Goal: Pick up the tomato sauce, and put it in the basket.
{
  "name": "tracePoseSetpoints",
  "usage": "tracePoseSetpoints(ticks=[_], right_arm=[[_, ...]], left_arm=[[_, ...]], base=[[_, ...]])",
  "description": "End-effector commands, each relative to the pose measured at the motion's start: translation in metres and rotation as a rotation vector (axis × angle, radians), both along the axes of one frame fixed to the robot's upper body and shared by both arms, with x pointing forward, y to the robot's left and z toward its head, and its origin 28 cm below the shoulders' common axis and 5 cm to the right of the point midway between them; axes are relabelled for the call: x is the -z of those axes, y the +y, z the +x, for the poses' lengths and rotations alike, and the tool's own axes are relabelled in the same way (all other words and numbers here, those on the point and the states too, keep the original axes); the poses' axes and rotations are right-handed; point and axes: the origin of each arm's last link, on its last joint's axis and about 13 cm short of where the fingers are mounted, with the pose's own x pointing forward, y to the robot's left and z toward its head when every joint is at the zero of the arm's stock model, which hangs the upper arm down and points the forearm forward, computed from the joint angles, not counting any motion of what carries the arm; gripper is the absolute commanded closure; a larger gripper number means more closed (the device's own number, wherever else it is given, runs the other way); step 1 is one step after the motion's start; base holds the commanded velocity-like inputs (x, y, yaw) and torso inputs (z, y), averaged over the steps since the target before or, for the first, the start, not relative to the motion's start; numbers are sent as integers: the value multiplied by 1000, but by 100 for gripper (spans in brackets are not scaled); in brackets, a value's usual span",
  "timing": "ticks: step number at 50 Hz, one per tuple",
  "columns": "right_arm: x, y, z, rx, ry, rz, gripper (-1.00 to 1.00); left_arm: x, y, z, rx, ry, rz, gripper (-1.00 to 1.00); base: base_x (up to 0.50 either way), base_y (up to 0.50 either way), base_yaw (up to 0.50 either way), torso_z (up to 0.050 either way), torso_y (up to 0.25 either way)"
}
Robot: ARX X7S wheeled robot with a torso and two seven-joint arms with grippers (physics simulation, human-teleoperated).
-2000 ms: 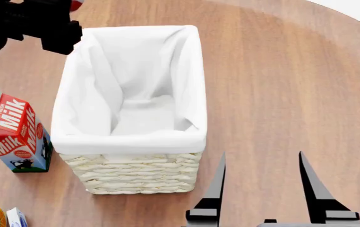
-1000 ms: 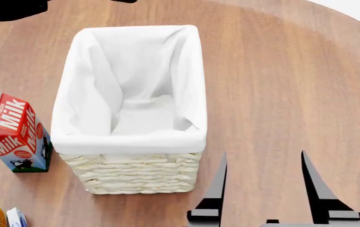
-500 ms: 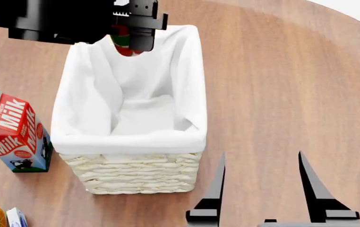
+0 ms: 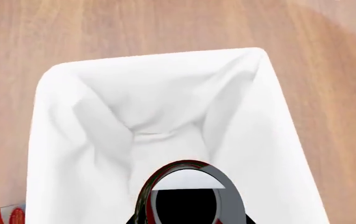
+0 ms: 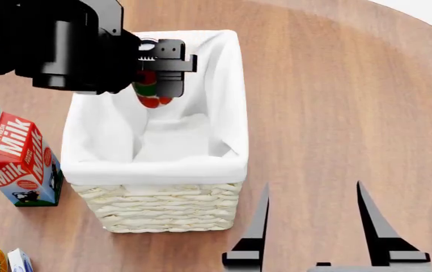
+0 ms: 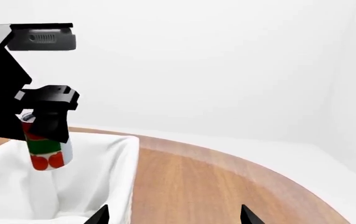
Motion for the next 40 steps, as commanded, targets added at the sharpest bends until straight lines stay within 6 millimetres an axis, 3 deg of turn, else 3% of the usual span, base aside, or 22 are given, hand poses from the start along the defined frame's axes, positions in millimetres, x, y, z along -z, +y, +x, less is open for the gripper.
tracePoseSetpoints(ticks=[1,40], right_arm=[[-1,-1,-1,3,-3,0,-100],[-2,-4,-2,13,-8,8,-100]], left_arm=[[16,0,3,-28,53,-54,100],[47,-5,5,-57,122,-91,100]], base=[[0,0,0,0,0],[0,0,0,0,0]])
